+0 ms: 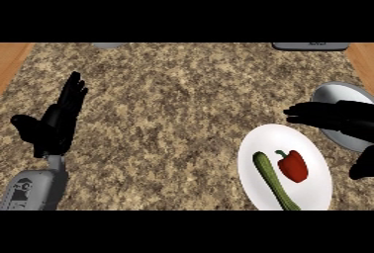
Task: Pick the bell pepper from the plate and place it in the pan
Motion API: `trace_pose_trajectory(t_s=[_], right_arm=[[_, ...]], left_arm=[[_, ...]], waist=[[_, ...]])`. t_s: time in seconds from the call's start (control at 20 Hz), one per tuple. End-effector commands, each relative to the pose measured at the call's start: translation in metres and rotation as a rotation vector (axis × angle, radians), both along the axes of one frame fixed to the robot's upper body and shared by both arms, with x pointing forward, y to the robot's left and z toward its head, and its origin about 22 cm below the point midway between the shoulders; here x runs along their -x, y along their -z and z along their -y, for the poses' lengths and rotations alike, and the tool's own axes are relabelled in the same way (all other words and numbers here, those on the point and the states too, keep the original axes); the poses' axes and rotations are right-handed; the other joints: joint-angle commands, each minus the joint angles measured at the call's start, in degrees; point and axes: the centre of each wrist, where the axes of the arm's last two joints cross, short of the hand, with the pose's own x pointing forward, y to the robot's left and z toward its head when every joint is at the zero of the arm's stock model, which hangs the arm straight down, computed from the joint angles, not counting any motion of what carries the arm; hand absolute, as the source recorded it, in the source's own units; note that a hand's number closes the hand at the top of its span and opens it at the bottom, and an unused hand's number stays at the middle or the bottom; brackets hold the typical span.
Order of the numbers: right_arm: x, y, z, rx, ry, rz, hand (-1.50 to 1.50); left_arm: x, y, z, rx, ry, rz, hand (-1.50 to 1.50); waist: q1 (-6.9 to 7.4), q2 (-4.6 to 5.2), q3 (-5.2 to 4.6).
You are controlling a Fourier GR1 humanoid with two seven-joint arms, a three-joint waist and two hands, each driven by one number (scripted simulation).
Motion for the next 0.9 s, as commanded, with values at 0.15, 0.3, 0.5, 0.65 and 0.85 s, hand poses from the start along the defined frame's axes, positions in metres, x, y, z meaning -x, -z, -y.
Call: trace_pose_trajectory(t_s=[0.15, 0.3, 0.5, 0.65, 0.85], right_arm=[[0.001, 0.031, -0.015, 0.064, -0.113, -0.085, -1.50], [0.002, 0.032, -0.009, 0.067, -0.121, -0.072, -1.50], [-0.005, 0.025, -0.021, 0.130, -0.130, -0.052, -1.50], [0.007, 0.053, -0.014, 0.167, -0.138, -0.006, -1.50], [0.013, 0.046, -0.032, 0.261, -0.113, 0.069, -1.50]], left_arm=[[0.004, 0.007, 0.006, -0.002, -0.014, 0.011, 0.00], [-0.001, -0.010, -0.006, -0.003, -0.001, -0.002, 0.00], [-0.001, -0.007, -0.003, -0.016, 0.008, 0.000, 0.00], [-0.005, -0.011, -0.015, -0.007, 0.003, 0.009, 0.00], [-0.011, 0.003, 0.012, -0.005, -0.015, 0.001, 0.00]], waist=[[-0.13, -0.01, 0.01], [-0.28, -0.09, 0.01], [-0.17, -0.05, 0.00], [-0.39, -0.06, 0.01], [-0.80, -0.13, -0.01]])
